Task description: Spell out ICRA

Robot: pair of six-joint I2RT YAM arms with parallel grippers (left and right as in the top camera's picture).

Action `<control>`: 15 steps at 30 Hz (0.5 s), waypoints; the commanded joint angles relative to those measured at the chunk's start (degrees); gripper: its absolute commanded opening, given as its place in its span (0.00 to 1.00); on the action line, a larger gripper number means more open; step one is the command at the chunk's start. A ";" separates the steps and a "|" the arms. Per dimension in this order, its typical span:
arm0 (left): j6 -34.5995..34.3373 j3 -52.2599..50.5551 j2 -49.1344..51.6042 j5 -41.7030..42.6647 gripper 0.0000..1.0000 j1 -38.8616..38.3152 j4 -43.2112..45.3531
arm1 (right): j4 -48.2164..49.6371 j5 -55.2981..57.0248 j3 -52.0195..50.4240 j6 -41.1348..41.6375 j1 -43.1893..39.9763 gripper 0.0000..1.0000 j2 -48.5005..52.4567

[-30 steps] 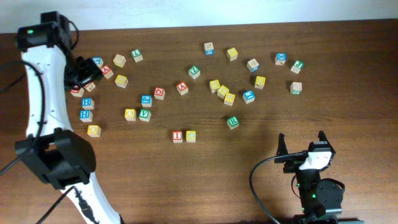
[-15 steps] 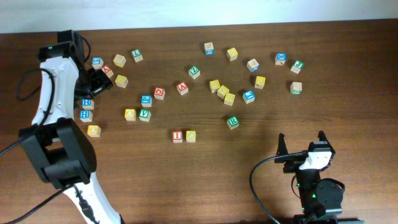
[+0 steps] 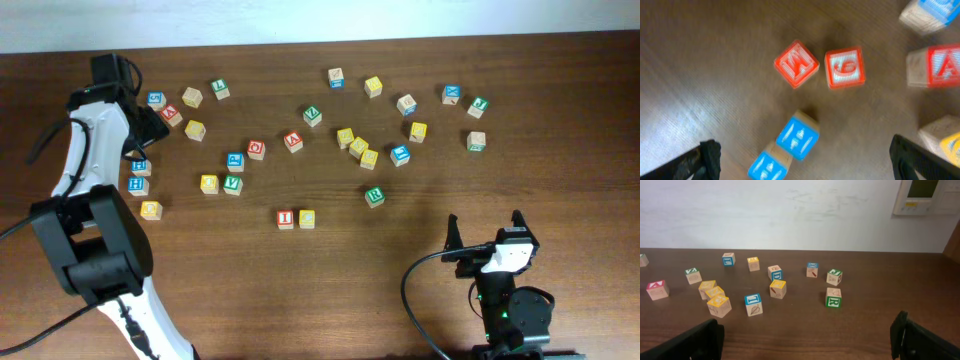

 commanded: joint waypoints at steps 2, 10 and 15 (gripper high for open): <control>0.68 -0.24 0.11 5.55 0.99 1.03 3.48 | -0.35 0.68 -0.31 0.20 -0.42 0.98 -0.39; 9.79 -0.26 0.11 33.70 0.99 -1.05 2.38 | -0.33 0.68 -0.31 0.17 -0.42 0.98 -0.39; 16.76 -0.26 0.11 29.81 0.99 -5.77 2.58 | -0.35 0.68 -0.31 0.20 -0.39 0.98 -0.39</control>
